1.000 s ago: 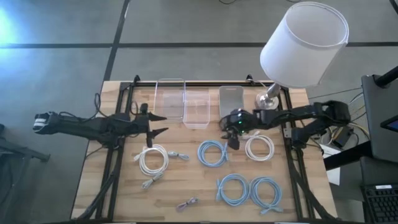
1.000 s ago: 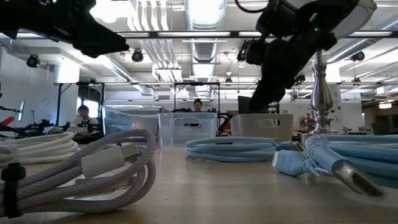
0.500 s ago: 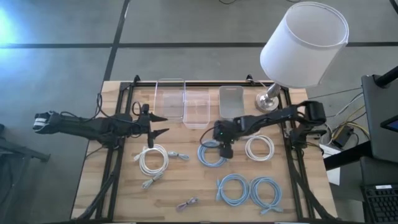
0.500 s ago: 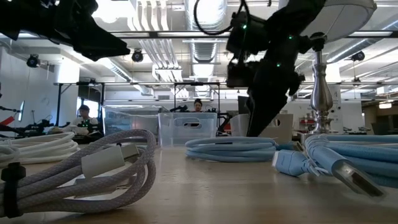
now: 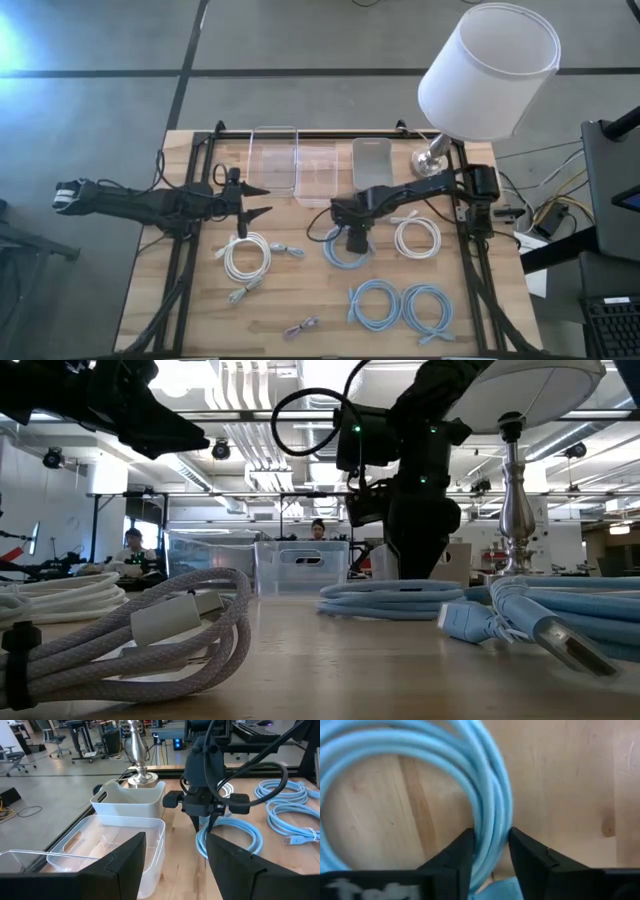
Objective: Pick & Place USB Port
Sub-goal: Put the top blue hdmi cable into the left transparent bin
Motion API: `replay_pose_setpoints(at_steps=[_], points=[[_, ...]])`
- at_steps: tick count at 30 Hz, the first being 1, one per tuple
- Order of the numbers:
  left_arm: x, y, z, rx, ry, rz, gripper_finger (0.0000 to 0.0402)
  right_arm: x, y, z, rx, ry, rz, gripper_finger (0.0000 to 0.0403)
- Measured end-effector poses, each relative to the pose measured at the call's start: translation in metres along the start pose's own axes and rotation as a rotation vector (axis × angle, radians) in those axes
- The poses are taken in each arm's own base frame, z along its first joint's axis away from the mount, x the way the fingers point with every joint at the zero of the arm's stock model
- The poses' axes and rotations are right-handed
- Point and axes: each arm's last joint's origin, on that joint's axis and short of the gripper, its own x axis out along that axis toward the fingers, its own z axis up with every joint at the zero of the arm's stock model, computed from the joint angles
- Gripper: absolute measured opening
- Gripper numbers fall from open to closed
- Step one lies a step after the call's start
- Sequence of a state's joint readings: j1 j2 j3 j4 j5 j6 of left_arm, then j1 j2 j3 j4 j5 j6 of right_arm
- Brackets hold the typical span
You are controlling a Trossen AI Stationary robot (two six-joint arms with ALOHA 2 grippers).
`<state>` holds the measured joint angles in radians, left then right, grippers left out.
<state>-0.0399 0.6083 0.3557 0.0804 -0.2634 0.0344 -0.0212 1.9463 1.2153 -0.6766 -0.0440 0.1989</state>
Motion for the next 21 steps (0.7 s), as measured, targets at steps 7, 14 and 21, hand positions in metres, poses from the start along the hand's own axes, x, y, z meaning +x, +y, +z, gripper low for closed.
replay_pose_setpoints(at_steps=[7,14,21], points=[[0.0,0.0,0.0,-0.016,0.0,-0.001,0.0213,-0.01,0.004,0.004,0.004,-0.006,0.008,0.0037],[0.001,0.0,0.001,-0.056,-0.016,-0.001,0.0213,-0.046,0.013,0.001,-0.019,-0.061,-0.045,0.0029],[0.005,-0.001,0.006,-0.168,-0.067,-0.004,0.0213,-0.075,0.025,0.005,-0.061,-0.219,-0.195,0.0033]])
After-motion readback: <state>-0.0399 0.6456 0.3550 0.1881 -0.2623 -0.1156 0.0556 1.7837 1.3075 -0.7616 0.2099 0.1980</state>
